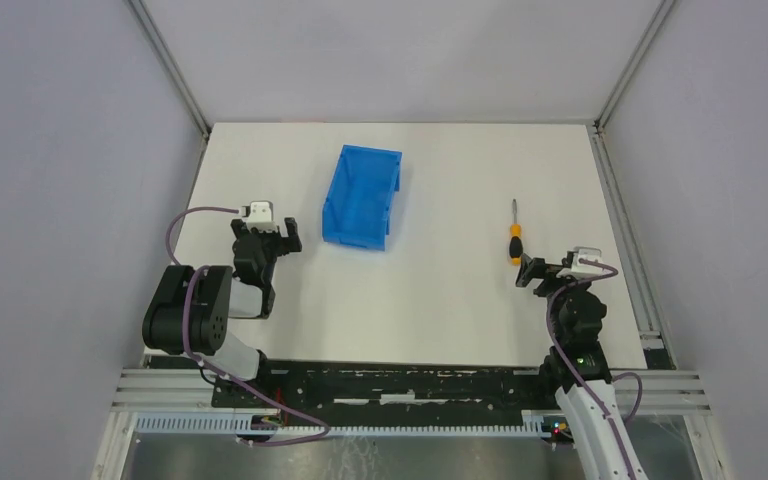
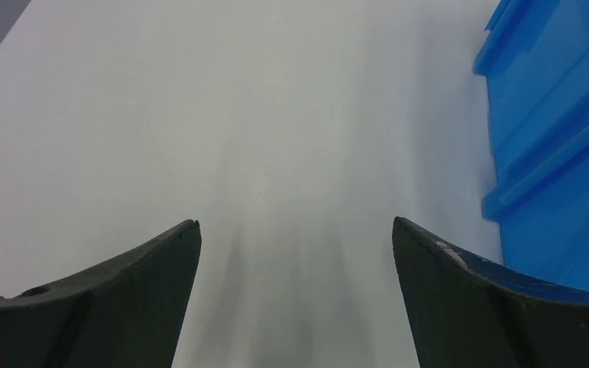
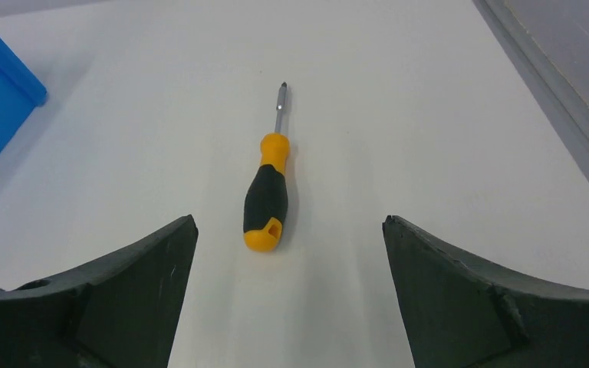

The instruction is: Put the screwdriver in the bin

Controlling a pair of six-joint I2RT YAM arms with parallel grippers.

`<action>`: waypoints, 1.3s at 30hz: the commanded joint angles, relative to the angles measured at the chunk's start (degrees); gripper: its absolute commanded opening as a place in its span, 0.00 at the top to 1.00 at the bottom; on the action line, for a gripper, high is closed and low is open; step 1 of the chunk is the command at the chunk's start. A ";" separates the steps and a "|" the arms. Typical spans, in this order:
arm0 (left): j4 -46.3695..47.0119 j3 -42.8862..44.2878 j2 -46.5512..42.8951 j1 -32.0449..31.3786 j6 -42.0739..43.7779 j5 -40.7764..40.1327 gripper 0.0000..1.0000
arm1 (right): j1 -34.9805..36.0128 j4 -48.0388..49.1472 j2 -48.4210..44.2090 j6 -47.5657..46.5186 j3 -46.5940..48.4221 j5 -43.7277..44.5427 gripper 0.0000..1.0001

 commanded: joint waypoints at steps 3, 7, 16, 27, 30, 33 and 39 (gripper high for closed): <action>1.50 -0.09 -1.14 0.33 -1.26 0.44 0.00 | 0.11 5.45 -3.31 6.80 0.33 7.97 0.02; 1.50 -0.09 -1.19 0.33 -1.26 0.44 0.00 | 0.09 6.37 -2.36 -0.56 6.96 1.98 0.02; 1.47 -0.09 -1.28 0.33 -1.26 0.42 0.00 | 0.07 -22.18 35.21 -8.63 57.59 -4.00 0.05; 1.50 -0.10 -1.16 0.33 -1.22 0.43 0.00 | 0.11 -51.71 79.67 -9.11 88.28 -2.74 0.05; 1.47 -0.09 -1.19 0.33 -1.25 0.44 0.00 | 0.09 -46.68 85.09 -7.88 81.50 -3.00 0.10; 1.50 -0.09 -1.22 0.33 -1.26 0.41 0.00 | 0.08 -41.71 89.06 -6.52 75.70 -1.99 0.15; 1.50 -0.09 -1.19 0.33 -1.26 0.41 0.00 | 0.15 -36.00 95.10 -5.59 69.90 -3.97 0.42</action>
